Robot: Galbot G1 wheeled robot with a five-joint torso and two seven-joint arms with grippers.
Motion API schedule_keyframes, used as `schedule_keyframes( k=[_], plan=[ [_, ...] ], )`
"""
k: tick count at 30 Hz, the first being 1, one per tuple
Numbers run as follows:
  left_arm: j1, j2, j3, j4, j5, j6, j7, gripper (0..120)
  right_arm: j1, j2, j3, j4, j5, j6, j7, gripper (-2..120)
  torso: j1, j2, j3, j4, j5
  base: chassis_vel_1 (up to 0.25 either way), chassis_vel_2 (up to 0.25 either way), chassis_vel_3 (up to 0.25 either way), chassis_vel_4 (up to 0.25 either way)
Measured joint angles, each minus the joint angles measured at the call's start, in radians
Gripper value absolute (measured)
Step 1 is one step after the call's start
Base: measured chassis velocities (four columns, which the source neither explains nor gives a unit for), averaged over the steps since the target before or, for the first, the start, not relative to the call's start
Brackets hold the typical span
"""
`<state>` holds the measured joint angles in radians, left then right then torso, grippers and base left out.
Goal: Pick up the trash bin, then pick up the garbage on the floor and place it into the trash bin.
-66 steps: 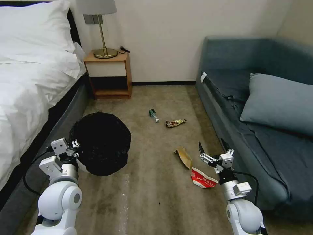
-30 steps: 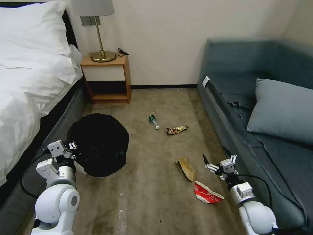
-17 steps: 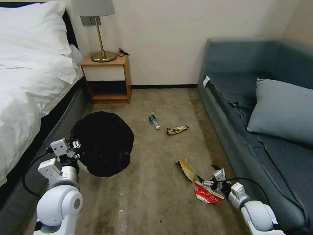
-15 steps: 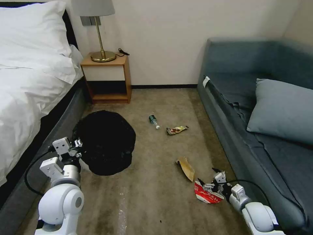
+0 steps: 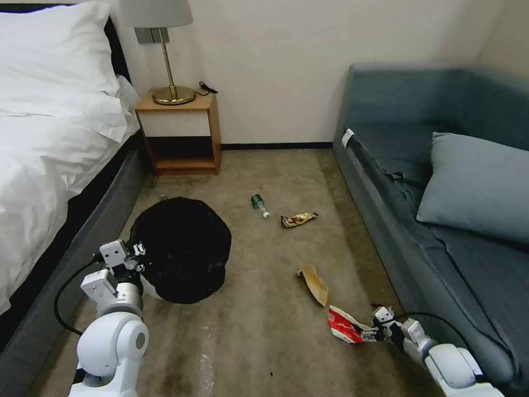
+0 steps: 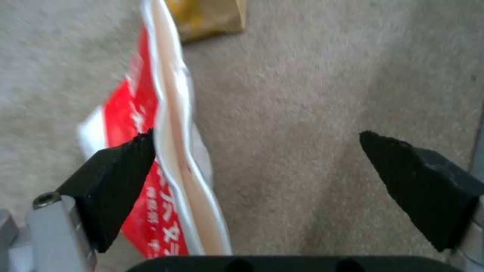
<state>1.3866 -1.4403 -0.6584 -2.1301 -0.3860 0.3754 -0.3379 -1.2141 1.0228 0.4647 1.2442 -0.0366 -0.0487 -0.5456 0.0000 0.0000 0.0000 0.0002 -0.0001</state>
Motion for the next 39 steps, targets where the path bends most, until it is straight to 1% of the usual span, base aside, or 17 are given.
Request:
schedule_keyframes(
  k=[2, 7, 11, 15, 16, 17, 20, 21, 24, 28, 29, 31, 33, 35, 36, 38, 39],
  plan=[
    [0.001, -0.014, 0.003, 0.001, 0.017, -0.001, 0.000, 5, 0.060, -0.001, -0.041, -0.076, -0.004, 0.011, -0.009, 100, 0.000, 0.000, 0.000, -0.0001, 0.0003, 0.000, 0.000, 0.000, 0.000],
    [0.001, -0.029, 0.007, 0.003, 0.034, -0.002, 0.000, 5, 0.104, 0.014, -0.082, -0.150, -0.008, 0.023, -0.017, 100, 0.000, 0.000, 0.000, 0.0000, 0.0002, 0.000, 0.000, 0.000, 0.000],
    [0.001, -0.031, 0.007, 0.003, 0.036, -0.004, 0.000, 5, 0.104, 0.021, -0.095, -0.160, -0.012, 0.028, -0.020, 99, 0.000, 0.000, 0.000, -0.0002, 0.0002, 0.000, 0.000, 0.000, 0.000],
    [0.003, -0.036, 0.007, 0.003, 0.040, -0.008, 0.000, 5, 0.104, 0.035, -0.098, -0.177, -0.023, 0.046, -0.025, 93, 0.000, 0.000, 0.000, -0.0002, 0.0003, 0.000, 0.000, 0.000, 0.000],
    [0.006, -0.038, 0.007, 0.003, 0.042, -0.010, -0.001, 5, 0.102, 0.037, -0.095, -0.178, -0.025, 0.053, -0.026, 85, 0.000, 0.000, 0.000, -0.0001, 0.0002, 0.000, 0.000, 0.000, 0.000],
    [0.006, -0.038, 0.007, 0.003, 0.042, -0.010, -0.001, 5, 0.102, 0.037, -0.095, -0.178, -0.025, 0.053, -0.026, 85, 0.000, 0.000, 0.000, -0.0001, 0.0002, 0.000, 0.000, 0.000, 0.000],
    [0.011, -0.039, 0.009, -0.001, 0.044, -0.012, -0.001, 5, 0.087, 0.040, -0.079, -0.178, -0.035, 0.071, -0.023, 68, 0.000, 0.000, 0.000, -0.0002, 0.0001, 0.000, 0.000, 0.000, 0.000],
    [0.011, -0.039, 0.009, -0.001, 0.044, -0.012, -0.001, 5, 0.087, 0.040, -0.079, -0.178, -0.035, 0.071, -0.023, 68, 0.000, 0.000, 0.000, -0.0002, 0.0001, 0.000, 0.000, 0.000, 0.000],
    [0.014, -0.039, 0.015, -0.001, 0.043, -0.013, -0.001, 5, 0.076, 0.040, -0.067, -0.175, -0.047, 0.085, -0.024, 59, 0.000, 0.000, 0.000, -0.0001, 0.0002, 0.000, 0.000, 0.000, 0.000],
    [0.013, -0.037, 0.028, 0.008, 0.044, -0.015, -0.001, 5, 0.058, 0.033, -0.043, -0.160, -0.057, 0.097, -0.025, 41, 0.000, 0.000, 0.000, -0.0002, 0.0000, 0.000, 0.000, 0.000, 0.000],
    [0.013, -0.037, 0.028, 0.008, 0.044, -0.015, -0.001, 5, 0.058, 0.033, -0.043, -0.160, -0.057, 0.097, -0.025, 41, 0.000, 0.000, 0.000, -0.0002, 0.0000, 0.000, 0.000, 0.000, 0.000],
    [0.009, -0.035, 0.031, 0.011, 0.044, -0.015, -0.002, 5, 0.049, 0.032, -0.030, -0.152, -0.064, 0.103, -0.028, 29, 0.000, 0.000, 0.000, -0.0002, 0.0001, 0.000, 0.000, 0.000, 0.000],
    [0.009, -0.035, 0.032, 0.012, 0.044, -0.015, -0.002, 5, 0.046, 0.034, -0.025, -0.151, -0.073, 0.106, -0.029, 26, 0.000, 0.000, 0.000, -0.0002, 0.0000, 0.000, 0.000, 0.000, 0.000],
    [0.011, -0.037, 0.036, 0.013, 0.044, -0.017, -0.002, 5, 0.040, 0.042, -0.016, -0.151, -0.085, 0.113, -0.029, 16, 0.000, 0.000, 0.000, -0.0003, 0.0001, 0.000, 0.000, 0.000, 0.000],
    [0.011, -0.037, 0.036, 0.013, 0.044, -0.017, -0.002, 5, 0.040, 0.042, -0.016, -0.151, -0.085, 0.113, -0.029, 16, 0.000, 0.000, 0.000, -0.0003, 0.0001, 0.000, 0.000, 0.000, 0.000],
    [0.016, -0.037, 0.039, 0.014, 0.044, -0.019, -0.003, 5, 0.038, 0.052, -0.009, -0.157, -0.092, 0.133, -0.028, 4, 0.000, 0.000, 0.000, -0.0002, 0.0001, 0.000, 0.000, 0.000, 0.000],
    [0.016, -0.037, 0.039, 0.014, 0.044, -0.019, -0.003, 5, 0.038, 0.052, -0.009, -0.157, -0.092, 0.133, -0.028, 4, 0.000, 0.000, 0.000, -0.0002, 0.0001, 0.000, 0.000, 0.000, 0.000]
  ],
)
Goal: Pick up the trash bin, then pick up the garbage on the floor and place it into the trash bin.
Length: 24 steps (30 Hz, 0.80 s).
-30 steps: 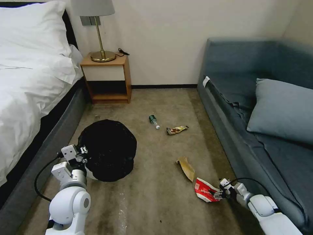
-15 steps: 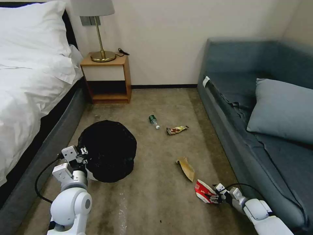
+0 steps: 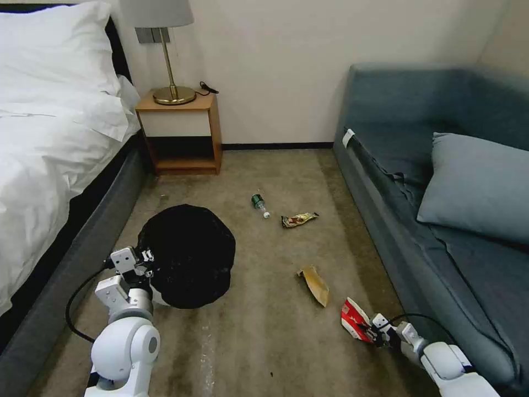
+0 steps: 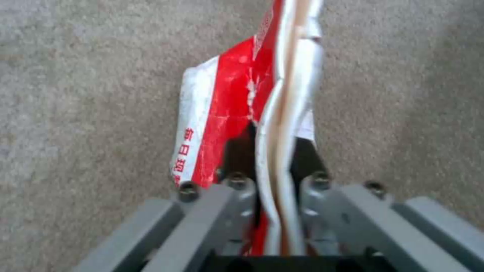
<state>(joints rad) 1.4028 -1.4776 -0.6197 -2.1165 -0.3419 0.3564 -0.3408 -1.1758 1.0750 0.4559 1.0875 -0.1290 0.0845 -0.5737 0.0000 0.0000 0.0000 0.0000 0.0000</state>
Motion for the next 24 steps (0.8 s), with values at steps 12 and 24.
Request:
schedule_keyframes(
  k=[12, 24],
  plan=[
    [0.005, -0.006, 0.004, 0.023, 0.010, -0.015, -0.004, 5, 0.021, 0.057, -0.065, 0.258, 0.168, 0.080, 0.178, 0, 0.000, 0.000, 0.000, 0.0001, -0.0007, 0.000, 0.000, 0.000, 0.000],
    [-0.045, -0.023, 0.023, 0.065, 0.033, -0.011, -0.015, 5, 0.238, 0.125, -0.524, 0.558, 0.349, 0.041, 0.527, 0, 0.000, 0.000, 0.000, 0.0002, -0.0003, 0.000, 0.000, 0.000, 0.000]
  ],
)
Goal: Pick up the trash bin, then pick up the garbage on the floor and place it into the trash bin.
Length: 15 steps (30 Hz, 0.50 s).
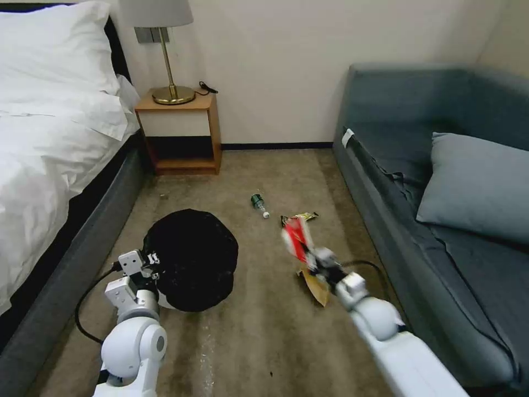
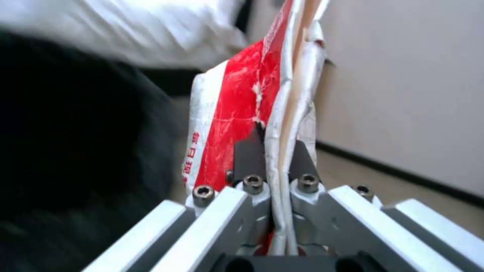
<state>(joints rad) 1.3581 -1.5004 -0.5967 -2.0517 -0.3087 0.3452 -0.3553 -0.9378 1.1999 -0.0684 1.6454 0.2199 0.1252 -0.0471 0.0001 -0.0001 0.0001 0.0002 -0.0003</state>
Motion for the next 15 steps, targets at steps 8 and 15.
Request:
schedule_keyframes(
  k=[8, 15],
  plan=[
    [-0.009, -0.010, 0.016, 0.004, 0.011, 0.002, -0.005, 5, 0.235, 0.038, -0.278, -0.031, 0.071, -0.042, 0.085, 0, 0.000, 0.000, 0.000, 0.0001, 0.0002, 0.000, 0.000, 0.000, 0.000],
    [0.003, -0.030, 0.023, 0.003, 0.023, -0.005, -0.005, 5, 0.315, 0.055, -0.429, -0.173, 0.076, -0.026, 0.104, 0, 0.000, 0.000, 0.000, -0.0001, 0.0002, 0.000, 0.000, 0.000, 0.000]
  ],
)
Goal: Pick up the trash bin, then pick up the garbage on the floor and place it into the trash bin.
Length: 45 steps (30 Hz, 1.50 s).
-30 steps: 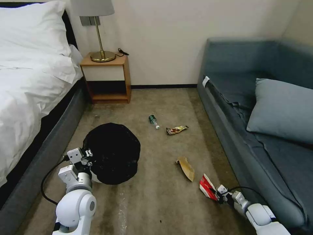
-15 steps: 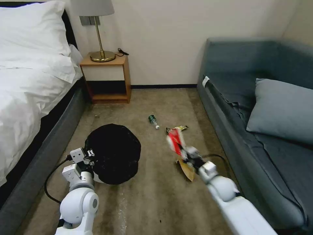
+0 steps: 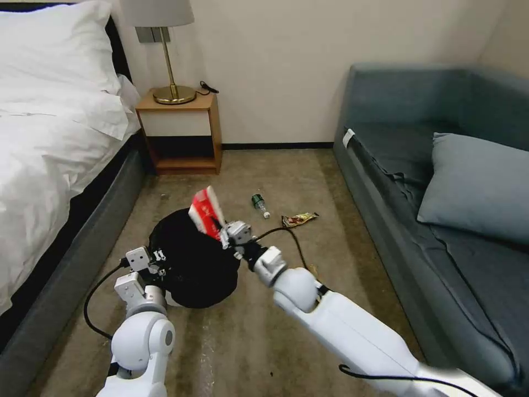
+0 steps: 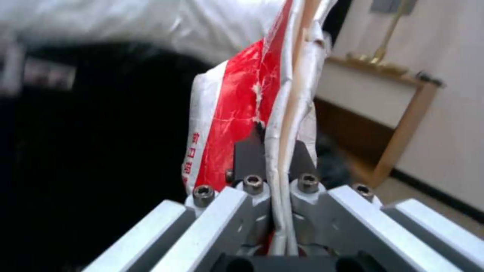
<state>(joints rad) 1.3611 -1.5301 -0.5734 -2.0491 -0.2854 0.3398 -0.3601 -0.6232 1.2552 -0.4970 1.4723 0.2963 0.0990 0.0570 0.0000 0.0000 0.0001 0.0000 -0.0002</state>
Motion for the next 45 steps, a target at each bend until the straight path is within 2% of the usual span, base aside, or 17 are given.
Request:
schedule_keyframes(
  k=[4, 9, 10, 13, 16, 18, 21, 22, 23, 24, 26, 27, 30, 34, 36, 39, 45],
  plan=[
    [0.000, -0.001, 0.001, 0.002, 0.004, -0.006, 0.001, 5, -0.006, 0.013, -0.031, -0.039, -0.011, 0.001, 0.000, 1, 0.000, 0.000, 0.000, 0.0000, 0.0001, 0.000, 0.000, 0.000, 0.000],
    [-0.006, -0.007, 0.007, 0.006, 0.012, -0.006, 0.000, 5, -0.008, 0.018, -0.037, -0.045, -0.023, -0.003, -0.005, 22, 0.000, 0.000, 0.000, -0.0001, 0.0002, 0.000, 0.000, 0.000, 0.000],
    [-0.006, -0.007, 0.007, 0.006, 0.012, -0.006, 0.000, 5, -0.008, 0.018, -0.037, -0.045, -0.023, -0.003, -0.005, 22, 0.000, 0.000, 0.000, -0.0001, 0.0002, 0.000, 0.000, 0.000, 0.000],
    [-0.007, -0.014, 0.014, 0.009, 0.023, -0.010, 0.000, 5, -0.004, 0.016, -0.036, -0.027, -0.021, -0.020, 0.005, 37, 0.000, 0.000, 0.000, -0.0001, 0.0002, 0.000, 0.000, 0.000, 0.000],
    [-0.007, -0.014, 0.015, 0.009, 0.024, -0.010, 0.000, 5, -0.006, 0.016, -0.033, -0.014, -0.020, -0.031, 0.017, 42, 0.000, 0.000, 0.000, 0.0000, 0.0002, 0.000, 0.000, 0.000, 0.000],
    [-0.015, -0.014, 0.017, 0.012, 0.027, -0.010, 0.000, 5, -0.008, 0.010, -0.028, 0.019, -0.002, -0.058, 0.039, 54, 0.000, 0.000, 0.000, 0.0000, 0.0002, 0.000, 0.000, 0.000, 0.000],
    [-0.020, -0.014, 0.017, 0.014, 0.028, -0.009, 0.000, 5, -0.007, 0.005, -0.028, 0.030, 0.003, -0.065, 0.044, 59, 0.000, 0.000, 0.000, 0.0000, 0.0001, 0.000, 0.000, 0.000, 0.000],
    [-0.025, -0.014, 0.020, 0.015, 0.028, -0.008, 0.000, 5, -0.006, 0.002, -0.028, 0.040, 0.007, -0.071, 0.049, 67, 0.000, 0.000, 0.000, -0.0001, 0.0002, 0.000, 0.000, 0.000, 0.000],
    [-0.025, -0.014, 0.020, 0.015, 0.028, -0.008, 0.000, 5, -0.006, 0.002, -0.028, 0.040, 0.007, -0.071, 0.049, 67, 0.000, 0.000, 0.000, -0.0001, 0.0002, 0.000, 0.000, 0.000, 0.000],
    [-0.031, -0.014, 0.021, 0.017, 0.028, -0.007, 0.000, 5, -0.005, 0.002, -0.024, 0.044, 0.010, -0.075, 0.057, 74, 0.000, 0.000, 0.000, -0.0001, 0.0002, 0.000, 0.000, 0.000, 0.000],
    [-0.035, -0.011, 0.021, 0.021, 0.027, -0.006, 0.000, 5, -0.005, 0.004, 0.032, 0.048, 0.018, -0.082, 0.078, 83, 0.000, 0.000, 0.000, 0.0001, 0.0003, 0.000, 0.000, 0.000, 0.000],
    [-0.035, -0.011, 0.021, 0.021, 0.027, -0.006, 0.000, 5, -0.005, 0.004, 0.032, 0.048, 0.018, -0.082, 0.078, 83, 0.000, 0.000, 0.000, 0.0001, 0.0003, 0.000, 0.000, 0.000, 0.000],
    [-0.037, -0.003, 0.011, 0.027, 0.020, -0.006, 0.000, 5, -0.006, -0.028, 0.188, 0.053, 0.025, -0.096, 0.067, 98, 0.000, 0.000, 0.000, 0.0000, 0.0002, 0.000, 0.000, 0.000, 0.000],
    [-0.038, 0.002, 0.002, 0.030, 0.013, -0.006, 0.001, 5, -0.014, -0.063, 0.279, 0.053, 0.041, -0.125, 0.057, 99, 0.000, 0.000, 0.000, -0.0001, 0.0002, 0.000, 0.000, 0.000, 0.000],
    [-0.038, 0.008, -0.003, 0.031, 0.007, -0.006, 0.001, 5, -0.032, -0.100, 0.348, 0.000, 0.034, -0.140, 0.019, 100, 0.000, 0.000, 0.000, -0.0003, 0.0003, 0.000, 0.000, 0.000, 0.000],
    [-0.038, 0.009, -0.003, 0.031, 0.006, -0.006, 0.001, 5, -0.040, -0.105, 0.366, -0.042, 0.016, -0.140, -0.006, 100, 0.000, 0.000, 0.000, -0.0003, 0.0002, 0.000, 0.000, 0.000, 0.000],
    [-0.037, 0.010, 0.001, 0.021, 0.005, -0.006, 0.001, 5, -0.067, -0.022, 0.426, -0.364, -0.099, -0.127, -0.125, 100, 0.000, 0.000, 0.000, 0.0002, 0.0006, 0.000, 0.000, 0.000, 0.000]
  ],
)
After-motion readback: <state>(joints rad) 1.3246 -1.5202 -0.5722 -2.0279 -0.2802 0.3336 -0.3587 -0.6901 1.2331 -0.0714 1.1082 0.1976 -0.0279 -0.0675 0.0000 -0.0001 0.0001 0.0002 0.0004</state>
